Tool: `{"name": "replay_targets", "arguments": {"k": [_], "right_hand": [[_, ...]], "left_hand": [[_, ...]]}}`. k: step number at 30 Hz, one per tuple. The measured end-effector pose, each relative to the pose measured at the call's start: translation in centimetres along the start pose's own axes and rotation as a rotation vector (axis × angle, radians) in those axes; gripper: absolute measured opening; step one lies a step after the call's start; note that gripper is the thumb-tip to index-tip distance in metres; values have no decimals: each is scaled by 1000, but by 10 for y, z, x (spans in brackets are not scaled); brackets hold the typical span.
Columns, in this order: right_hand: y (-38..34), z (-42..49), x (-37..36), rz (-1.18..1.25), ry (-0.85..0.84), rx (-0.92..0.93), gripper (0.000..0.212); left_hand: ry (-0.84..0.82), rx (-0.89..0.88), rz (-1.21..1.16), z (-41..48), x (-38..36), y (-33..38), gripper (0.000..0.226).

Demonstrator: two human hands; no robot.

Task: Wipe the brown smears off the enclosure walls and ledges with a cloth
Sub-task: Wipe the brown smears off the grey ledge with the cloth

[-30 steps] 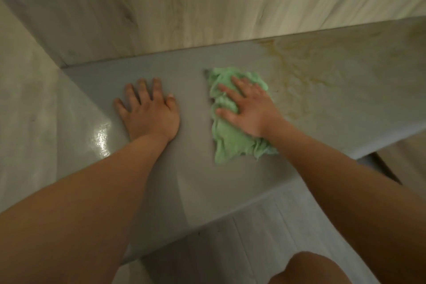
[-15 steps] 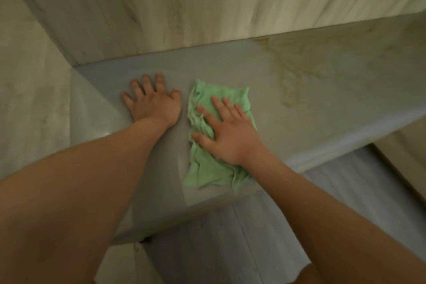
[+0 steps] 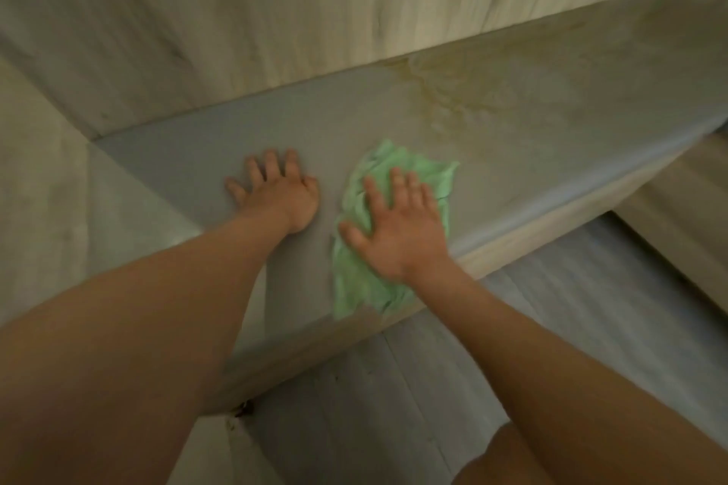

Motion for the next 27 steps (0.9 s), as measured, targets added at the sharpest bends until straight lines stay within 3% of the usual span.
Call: {"name": "replay_targets", "arguments": {"k": [4,6,10,15,20,24,27], "right_hand": [[27,-14,7,8,16,261,80],[69,-4,15,-28,34,188,80],[155,14,28,-22,35,-162,84],[145,60,27,3,-36,-426,102],[102,137,21,62,-11,-384,117],[108,197,28,78,19,-348,131],[115,247,31,50,10,-295,124]], "left_hand": [[107,38,-25,2,6,9,60],[152,54,-32,2,10,18,60],[187,30,-43,20,15,35,62],[230,43,-52,49,19,27,56],[314,-16,-77,59,6,23,58],[358,-28,-65,63,0,22,61],[360,-20,-25,67,-4,23,64]]}}
Point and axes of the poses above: each hand's wrist, its own z-axis towards the middle knuckle, its own x-axis out of the back of the hand, y = z × x, the point moved 4 cm from there along z, towards the middle knuckle, and after that the axes turned 2 degrees about y, right-handed, at the moved point
